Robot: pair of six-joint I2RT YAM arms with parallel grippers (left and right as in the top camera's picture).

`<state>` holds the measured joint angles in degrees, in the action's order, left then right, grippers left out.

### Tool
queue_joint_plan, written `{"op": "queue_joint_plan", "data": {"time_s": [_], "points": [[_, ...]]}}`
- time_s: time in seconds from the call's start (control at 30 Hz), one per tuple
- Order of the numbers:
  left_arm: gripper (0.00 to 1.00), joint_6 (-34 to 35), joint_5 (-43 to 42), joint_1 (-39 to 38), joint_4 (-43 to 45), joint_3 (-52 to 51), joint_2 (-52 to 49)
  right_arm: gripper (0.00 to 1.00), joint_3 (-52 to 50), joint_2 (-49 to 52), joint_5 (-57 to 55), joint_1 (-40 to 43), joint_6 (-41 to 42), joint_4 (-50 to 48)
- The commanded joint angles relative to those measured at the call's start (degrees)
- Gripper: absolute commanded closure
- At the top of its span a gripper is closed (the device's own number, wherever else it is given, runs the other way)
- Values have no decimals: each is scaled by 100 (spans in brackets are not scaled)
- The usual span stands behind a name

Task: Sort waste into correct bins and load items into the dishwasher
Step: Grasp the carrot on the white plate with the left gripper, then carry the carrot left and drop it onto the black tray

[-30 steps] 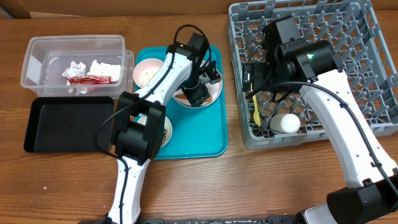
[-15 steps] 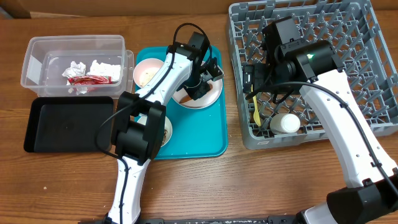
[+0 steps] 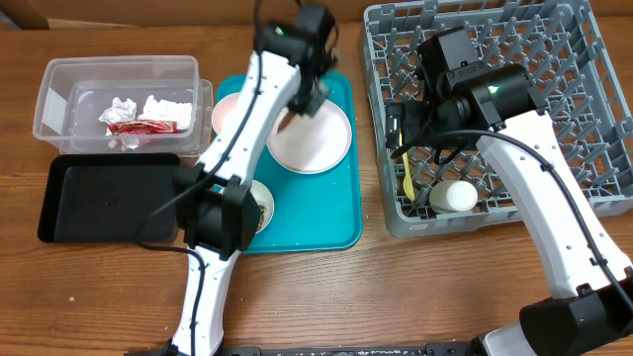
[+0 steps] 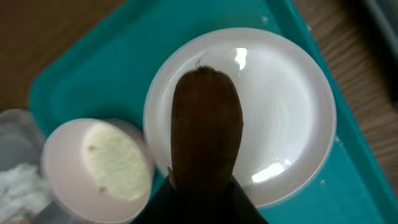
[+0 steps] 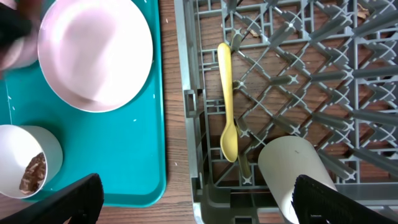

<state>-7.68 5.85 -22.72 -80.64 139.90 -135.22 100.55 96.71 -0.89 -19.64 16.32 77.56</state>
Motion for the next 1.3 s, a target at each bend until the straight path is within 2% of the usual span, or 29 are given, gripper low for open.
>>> {"op": "queue_joint_plan", "data": {"time_s": [0.0,0.07,0.1,0.2,0.3,0.4,0.5,0.67,0.9,1.0,1.1,1.27], "points": [[96,887,323,140,-778,1425,76,0,114,-81,-57,-15,-31,-42],[96,1593,490,363,-1565,2236,76,0,114,-81,-55,-15,-28,-42],[96,1720,382,501,-1620,2468,83,0,114,-81,-55,-15,-28,-44],[96,1714,-809,1211,-1617,2470,522,0,114,-81,-55,-15,-31,-63],[96,1700,-1478,1840,-1617,2153,949,0,114,-81,-55,-15,-31,-46],[96,1631,-1556,2350,-1617,1394,1515,0,114,-81,-55,-15,-28,-50],[96,1593,-1095,2861,-1617,11,2374,0,114,-81,-52,-15,-26,-63],[96,2179,-271,3600,-1504,-1753,3296,0,114,-81,-52,-15,-26,-142],[96,3051,-289,4631,-470,-3773,3650,0,114,-81,-50,-15,-24,-291],[96,3523,-284,4964,293,-4699,3646,0,109,-81,-50,-15,-22,-286],[96,4258,-367,5167,1504,-5836,3644,0,109,-81,-50,-15,-4,-289],[96,4706,-372,5167,2647,-6878,3637,0,109,-81,-33,-15,-2,-291]]}}
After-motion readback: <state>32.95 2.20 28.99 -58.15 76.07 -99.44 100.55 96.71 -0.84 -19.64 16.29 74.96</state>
